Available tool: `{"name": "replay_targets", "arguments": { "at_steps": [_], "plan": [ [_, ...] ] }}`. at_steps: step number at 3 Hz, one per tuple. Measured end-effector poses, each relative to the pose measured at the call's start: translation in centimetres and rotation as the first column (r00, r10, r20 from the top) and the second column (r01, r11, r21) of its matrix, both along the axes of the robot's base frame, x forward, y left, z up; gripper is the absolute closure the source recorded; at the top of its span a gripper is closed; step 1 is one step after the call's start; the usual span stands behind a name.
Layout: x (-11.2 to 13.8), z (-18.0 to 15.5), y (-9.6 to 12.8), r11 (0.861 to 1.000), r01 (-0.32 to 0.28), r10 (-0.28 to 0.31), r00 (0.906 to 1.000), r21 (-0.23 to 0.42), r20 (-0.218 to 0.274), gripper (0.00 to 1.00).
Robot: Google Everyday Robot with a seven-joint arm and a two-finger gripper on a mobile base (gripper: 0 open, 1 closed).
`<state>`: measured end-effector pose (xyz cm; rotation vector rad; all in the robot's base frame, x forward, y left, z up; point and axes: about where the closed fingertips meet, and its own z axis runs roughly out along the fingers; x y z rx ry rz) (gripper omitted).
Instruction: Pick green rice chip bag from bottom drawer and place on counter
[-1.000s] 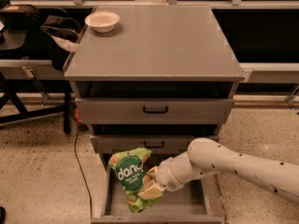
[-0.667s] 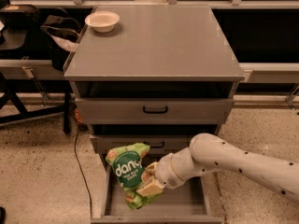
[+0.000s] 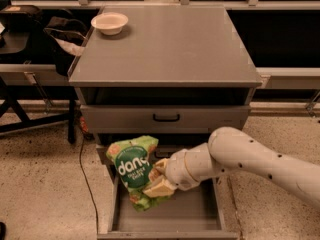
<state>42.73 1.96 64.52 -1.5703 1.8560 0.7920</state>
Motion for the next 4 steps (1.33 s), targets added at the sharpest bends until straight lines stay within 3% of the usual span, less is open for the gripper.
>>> {"name": "replay_targets", "arguments": {
  "at_steps": [2,4],
  "plan": [
    [2.4,7.3,0.2,1.0,0.01,-0.01,0.9924,0.005,0.123,1.0],
    [4.3,13.9,0.3,1.0,0.018,-0.02,0.9736,0.009,0.227,1.0]
  ]
}}
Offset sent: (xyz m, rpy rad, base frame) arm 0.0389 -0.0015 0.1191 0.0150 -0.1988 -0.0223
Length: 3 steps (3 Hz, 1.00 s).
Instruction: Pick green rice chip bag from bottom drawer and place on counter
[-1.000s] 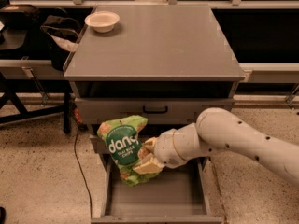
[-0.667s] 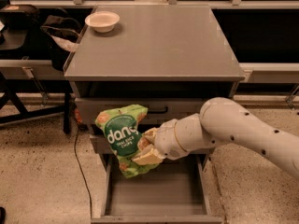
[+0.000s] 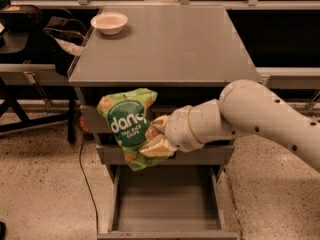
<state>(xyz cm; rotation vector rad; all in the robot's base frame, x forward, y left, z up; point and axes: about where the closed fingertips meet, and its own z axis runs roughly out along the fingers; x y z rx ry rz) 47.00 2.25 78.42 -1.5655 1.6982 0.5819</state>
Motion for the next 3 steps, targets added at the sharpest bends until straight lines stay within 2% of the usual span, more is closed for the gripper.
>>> {"name": "replay_targets", "arguments": {
  "at_steps": [1,3],
  "plan": [
    [1.67,3.62,-0.01,0.999,0.044,-0.046,0.9978,0.028,0.047,1.0],
    [2.24,4.42,0.73,0.998,0.035,-0.037,0.9981,0.052,0.048,1.0]
  ]
}}
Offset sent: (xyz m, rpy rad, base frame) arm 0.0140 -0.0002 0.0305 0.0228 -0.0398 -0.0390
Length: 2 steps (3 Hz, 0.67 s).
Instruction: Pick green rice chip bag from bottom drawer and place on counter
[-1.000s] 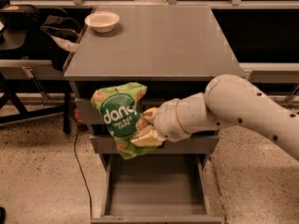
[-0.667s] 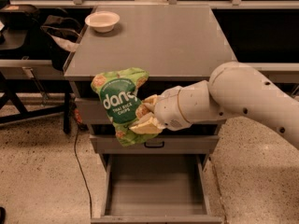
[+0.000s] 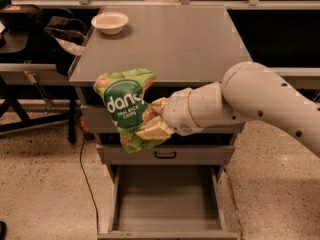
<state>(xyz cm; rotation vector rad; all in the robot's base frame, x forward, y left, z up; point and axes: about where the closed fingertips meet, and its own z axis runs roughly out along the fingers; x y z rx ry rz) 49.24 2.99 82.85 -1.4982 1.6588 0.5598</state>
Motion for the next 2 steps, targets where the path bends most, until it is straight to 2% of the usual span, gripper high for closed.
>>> {"name": "replay_targets", "arguments": {
  "at_steps": [2],
  "plan": [
    [3.4,3.7,0.6,0.999,0.01,-0.012,0.9984,0.037,0.055,1.0]
  ]
}}
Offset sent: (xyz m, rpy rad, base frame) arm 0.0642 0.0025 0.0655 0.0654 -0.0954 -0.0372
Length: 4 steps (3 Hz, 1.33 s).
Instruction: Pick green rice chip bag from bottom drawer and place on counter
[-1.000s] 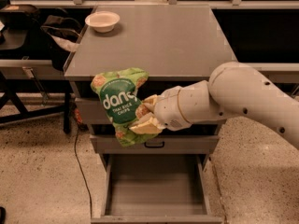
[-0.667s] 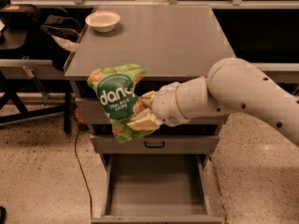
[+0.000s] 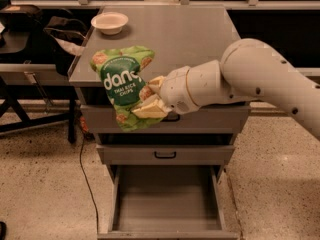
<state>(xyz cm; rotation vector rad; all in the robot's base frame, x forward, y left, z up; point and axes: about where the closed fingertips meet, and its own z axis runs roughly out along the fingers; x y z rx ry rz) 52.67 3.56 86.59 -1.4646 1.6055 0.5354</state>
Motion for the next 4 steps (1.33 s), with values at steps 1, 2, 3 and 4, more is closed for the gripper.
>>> {"name": "replay_targets", "arguments": {
  "at_steps": [1,2,3,4],
  "plan": [
    [2.2,1.9,0.1,1.0,0.011,-0.012,0.9996,0.016,0.024,1.0],
    [4.4,4.1,0.4,1.0,0.017,-0.018,0.9987,0.024,0.047,1.0],
    [7.8,6.6,0.9,0.999,0.036,-0.038,0.997,0.025,0.068,1.0],
    [10.0,7.9,1.5,0.998,0.062,-0.064,0.9952,0.034,0.074,1.0]
  ]
}}
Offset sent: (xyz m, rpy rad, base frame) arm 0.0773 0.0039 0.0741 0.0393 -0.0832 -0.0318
